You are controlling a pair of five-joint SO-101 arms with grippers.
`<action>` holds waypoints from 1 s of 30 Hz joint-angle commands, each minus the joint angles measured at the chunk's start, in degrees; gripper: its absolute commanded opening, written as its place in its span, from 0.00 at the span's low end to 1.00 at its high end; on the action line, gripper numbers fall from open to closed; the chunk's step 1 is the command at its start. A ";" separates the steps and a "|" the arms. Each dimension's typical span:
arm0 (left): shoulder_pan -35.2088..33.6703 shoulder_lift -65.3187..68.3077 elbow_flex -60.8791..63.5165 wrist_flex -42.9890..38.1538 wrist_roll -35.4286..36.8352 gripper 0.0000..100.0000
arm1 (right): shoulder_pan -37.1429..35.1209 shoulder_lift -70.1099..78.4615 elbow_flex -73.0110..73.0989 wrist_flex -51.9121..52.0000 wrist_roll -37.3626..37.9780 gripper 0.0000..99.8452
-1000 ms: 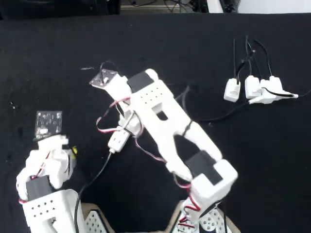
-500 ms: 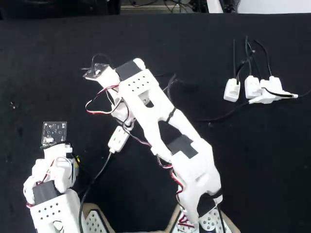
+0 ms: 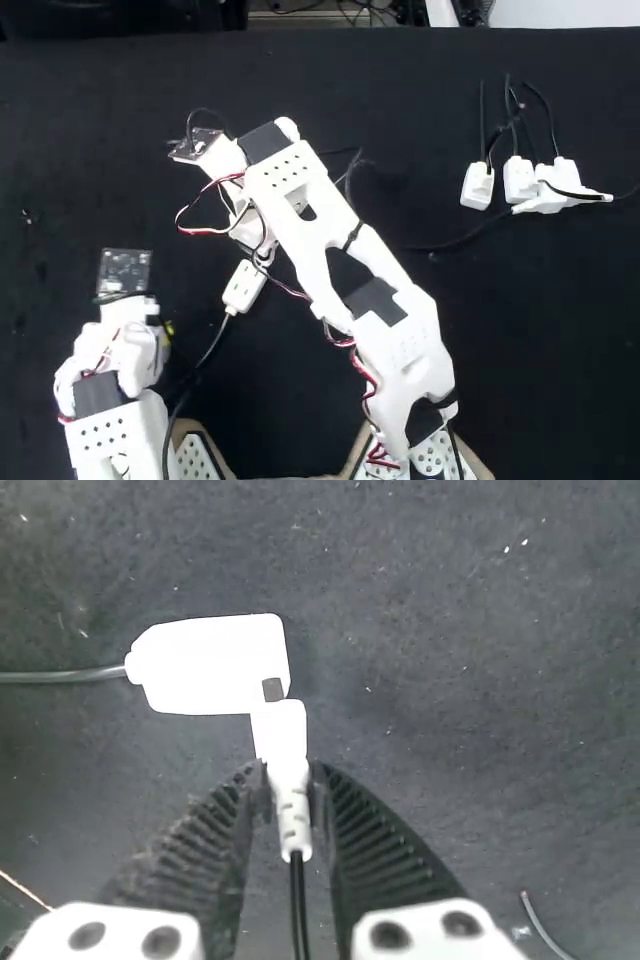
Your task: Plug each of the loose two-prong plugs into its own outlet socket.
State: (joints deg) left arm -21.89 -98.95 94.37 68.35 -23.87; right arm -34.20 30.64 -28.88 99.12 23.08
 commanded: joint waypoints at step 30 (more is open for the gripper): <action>24.84 59.43 -24.57 -28.04 11.87 0.23 | 9.58 -22.90 17.45 0.18 2.64 0.01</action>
State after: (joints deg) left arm 2.64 -41.80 75.03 42.51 -13.14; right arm -25.41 12.79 -12.26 99.12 25.10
